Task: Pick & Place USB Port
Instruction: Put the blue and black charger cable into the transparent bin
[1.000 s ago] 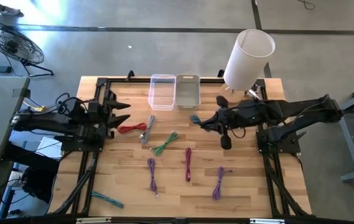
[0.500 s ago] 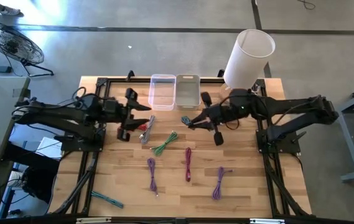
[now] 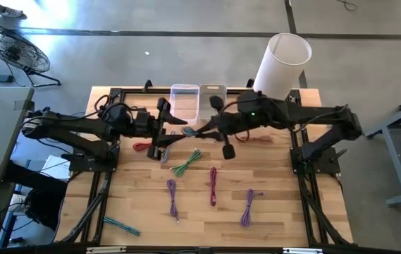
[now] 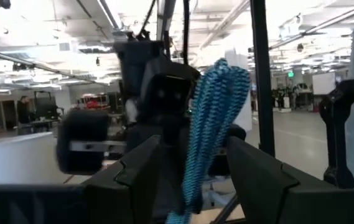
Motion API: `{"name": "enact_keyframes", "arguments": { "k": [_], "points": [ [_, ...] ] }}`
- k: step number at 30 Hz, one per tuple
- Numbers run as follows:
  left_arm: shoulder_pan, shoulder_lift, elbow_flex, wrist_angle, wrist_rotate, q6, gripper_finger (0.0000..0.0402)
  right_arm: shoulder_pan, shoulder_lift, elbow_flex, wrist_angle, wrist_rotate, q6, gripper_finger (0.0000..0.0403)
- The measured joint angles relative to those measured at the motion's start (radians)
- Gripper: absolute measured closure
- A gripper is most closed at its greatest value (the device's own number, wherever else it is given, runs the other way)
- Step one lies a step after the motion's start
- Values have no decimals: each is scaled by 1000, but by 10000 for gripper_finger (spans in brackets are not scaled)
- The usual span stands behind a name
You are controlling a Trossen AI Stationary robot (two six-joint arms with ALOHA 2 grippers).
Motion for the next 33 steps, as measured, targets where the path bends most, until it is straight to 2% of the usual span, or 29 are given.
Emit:
{"name": "enact_keyframes", "arguments": {
  "k": [7, 21, 33],
  "points": [
    [0, 0, 25, -58, -1, 0, 221, 0, 51, 98, -47, 38, -22, 385],
    [0, 0, 25, -96, -19, 5, 221, -2, 54, 101, -49, 45, -19, 385],
    [0, 4, 25, -92, -40, -20, 221, -2, 105, 100, -30, 46, -17, 385]
  ]
}}
